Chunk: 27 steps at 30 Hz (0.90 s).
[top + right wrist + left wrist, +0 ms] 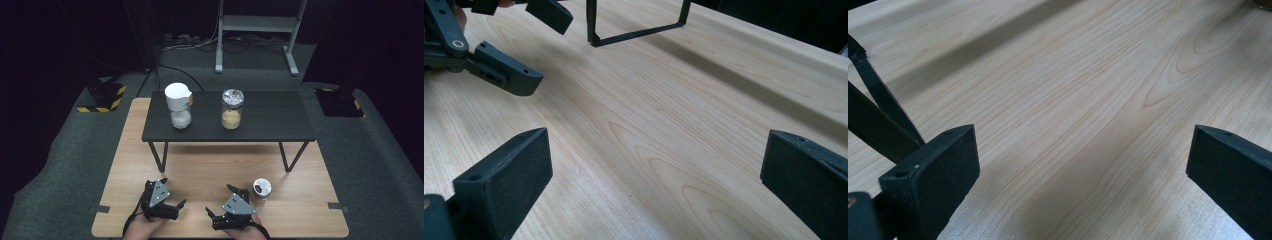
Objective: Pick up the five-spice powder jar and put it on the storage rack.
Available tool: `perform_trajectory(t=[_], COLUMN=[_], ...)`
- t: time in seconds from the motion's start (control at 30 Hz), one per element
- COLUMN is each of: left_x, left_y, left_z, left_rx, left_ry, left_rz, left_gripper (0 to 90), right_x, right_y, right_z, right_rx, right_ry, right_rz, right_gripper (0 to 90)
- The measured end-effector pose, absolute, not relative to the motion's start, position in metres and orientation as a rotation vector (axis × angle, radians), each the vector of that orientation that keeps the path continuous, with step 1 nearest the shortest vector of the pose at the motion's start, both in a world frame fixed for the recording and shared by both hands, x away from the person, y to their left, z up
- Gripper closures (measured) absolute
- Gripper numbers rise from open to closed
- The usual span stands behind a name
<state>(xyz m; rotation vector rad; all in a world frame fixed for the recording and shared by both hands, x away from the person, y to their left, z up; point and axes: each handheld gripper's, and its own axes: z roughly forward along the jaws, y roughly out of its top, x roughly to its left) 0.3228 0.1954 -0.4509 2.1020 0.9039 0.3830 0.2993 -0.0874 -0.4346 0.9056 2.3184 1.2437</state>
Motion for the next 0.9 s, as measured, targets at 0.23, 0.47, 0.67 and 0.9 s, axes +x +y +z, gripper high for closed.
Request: perform_trajectory(t=[0.23, 0.47, 0.67, 0.9], left_x=[0.322, 0.322, 0.323, 0.323], left_y=[0.194, 0.195, 0.195, 0.195], left_z=[-0.451, -0.451, -0.451, -0.451], left_rx=[2.111, 2.106, 2.105, 2.105], left_ry=[0.898, 0.899, 0.901, 0.900], left_rz=[0.392, 0.388, 0.384, 0.385], left_gripper=[1.0, 1.0, 0.9, 1.0], right_x=[0.298, 0.296, 0.294, 0.291], right_y=[-0.090, -0.090, -0.087, -0.088], right_z=[-0.425, -0.418, -0.413, -0.404], right_rx=[0.878, 0.875, 0.863, 0.861], right_ry=[2.305, 2.274, 2.276, 2.243], right_rz=[1.274, 1.308, 1.325, 1.350], right_gripper=[0.0, 0.0, 0.0, 0.0])
